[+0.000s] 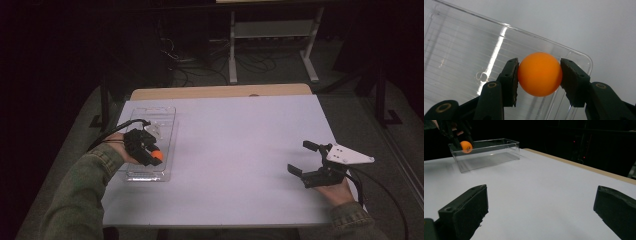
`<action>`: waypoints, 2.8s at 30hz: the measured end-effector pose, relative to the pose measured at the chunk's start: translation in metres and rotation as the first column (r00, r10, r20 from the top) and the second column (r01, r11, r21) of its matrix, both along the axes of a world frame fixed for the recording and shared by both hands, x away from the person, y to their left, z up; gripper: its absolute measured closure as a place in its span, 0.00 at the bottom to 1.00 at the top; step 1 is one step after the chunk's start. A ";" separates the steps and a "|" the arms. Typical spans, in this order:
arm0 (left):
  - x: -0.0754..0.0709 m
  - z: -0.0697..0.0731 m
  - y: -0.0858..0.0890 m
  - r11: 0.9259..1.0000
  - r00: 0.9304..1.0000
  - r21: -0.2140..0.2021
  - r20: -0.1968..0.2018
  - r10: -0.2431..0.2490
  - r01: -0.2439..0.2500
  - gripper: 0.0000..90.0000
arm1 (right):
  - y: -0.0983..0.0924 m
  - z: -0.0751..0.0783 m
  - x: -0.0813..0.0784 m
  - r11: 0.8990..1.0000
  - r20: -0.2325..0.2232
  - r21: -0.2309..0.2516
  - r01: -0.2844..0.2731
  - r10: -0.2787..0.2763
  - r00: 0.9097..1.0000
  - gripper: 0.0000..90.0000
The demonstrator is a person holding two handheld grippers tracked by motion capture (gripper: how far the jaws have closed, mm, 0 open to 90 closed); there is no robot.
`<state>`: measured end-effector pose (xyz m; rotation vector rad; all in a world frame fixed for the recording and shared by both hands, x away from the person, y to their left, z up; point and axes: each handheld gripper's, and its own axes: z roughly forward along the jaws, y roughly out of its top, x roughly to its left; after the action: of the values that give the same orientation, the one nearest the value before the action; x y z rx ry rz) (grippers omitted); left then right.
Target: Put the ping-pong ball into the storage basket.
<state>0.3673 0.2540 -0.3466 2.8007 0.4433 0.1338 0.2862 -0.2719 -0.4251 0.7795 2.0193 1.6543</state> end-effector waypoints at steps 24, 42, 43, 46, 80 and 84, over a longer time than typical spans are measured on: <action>0.009 -0.023 -0.009 0.998 0.999 0.054 -0.048 -0.016 0.019 0.56 | 0.000 0.000 0.000 1.000 -0.003 0.002 -0.001 0.001 1.000 0.00; 0.012 -0.033 -0.013 0.996 0.997 0.081 -0.073 -0.019 0.025 0.56 | 0.000 0.000 0.000 1.000 -0.002 0.001 -0.002 0.002 1.000 0.00; 0.012 -0.033 -0.013 0.996 0.997 0.081 -0.073 -0.019 0.025 0.56 | 0.000 0.000 0.000 1.000 -0.002 0.001 -0.002 0.002 1.000 0.00; 0.011 -0.034 -0.012 0.996 0.998 0.091 -0.064 -0.014 0.020 0.56 | 0.000 0.000 0.000 1.000 -0.003 0.000 -0.001 0.001 1.000 0.00; 0.004 -0.007 0.002 0.993 0.991 0.005 0.065 0.118 -0.118 0.00 | 0.000 0.000 -0.002 1.000 -0.006 0.000 -0.005 0.005 1.000 0.00; -0.001 -0.001 0.003 0.992 0.988 -0.030 0.087 0.126 -0.123 0.00 | 0.000 0.000 -0.002 1.000 -0.006 -0.001 -0.004 0.004 1.000 0.00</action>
<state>0.3665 0.2567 -0.3479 2.7298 0.5942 0.2765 0.2841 -0.2717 -0.4255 0.7817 2.0272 1.6548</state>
